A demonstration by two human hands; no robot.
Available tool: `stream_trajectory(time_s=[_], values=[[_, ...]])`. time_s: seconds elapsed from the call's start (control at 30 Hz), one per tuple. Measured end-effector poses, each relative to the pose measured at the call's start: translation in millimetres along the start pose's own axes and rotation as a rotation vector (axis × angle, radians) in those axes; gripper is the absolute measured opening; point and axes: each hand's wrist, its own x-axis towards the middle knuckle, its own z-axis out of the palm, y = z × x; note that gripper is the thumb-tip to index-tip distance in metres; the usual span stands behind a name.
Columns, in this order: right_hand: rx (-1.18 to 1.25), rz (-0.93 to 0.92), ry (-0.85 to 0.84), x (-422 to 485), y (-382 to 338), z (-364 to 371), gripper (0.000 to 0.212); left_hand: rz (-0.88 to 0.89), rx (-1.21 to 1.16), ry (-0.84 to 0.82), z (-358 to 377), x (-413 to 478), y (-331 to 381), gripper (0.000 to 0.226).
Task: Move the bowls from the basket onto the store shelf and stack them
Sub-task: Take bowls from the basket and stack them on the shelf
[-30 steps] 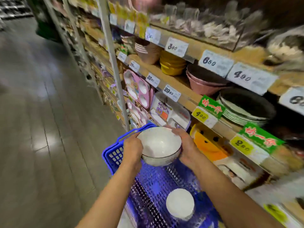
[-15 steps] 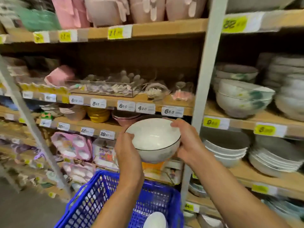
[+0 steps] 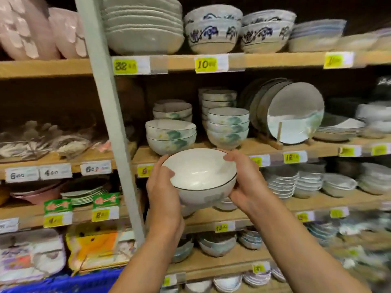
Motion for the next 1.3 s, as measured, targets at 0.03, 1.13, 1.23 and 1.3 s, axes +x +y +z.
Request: stream_trajectory(time_s=[0.03, 1.13, 1.23, 1.3], values=[[0.005, -0.01, 0.003, 1.7, -10.7, -14.2, 0.037, -0.002, -0.013, -0.009, 16.8, -3.9, -7.4, 0.053], [0.087, -0.06, -0.101, 88.9, -109.0, -112.5, 0.045, -0.282, -0.035, -0.321, 156.6, 42.5, -45.5, 0.02], [0.114, -0.199, 0.046, 86.8, -111.7, -104.7, 0.034, -0.122, -0.058, -0.403, 148.8, 19.5, -54.8, 0.048], [0.092, -0.267, 0.104, 85.8, -110.3, -95.9, 0.029, -0.11, -0.053, -0.441, 153.0, 14.3, -56.3, 0.066]])
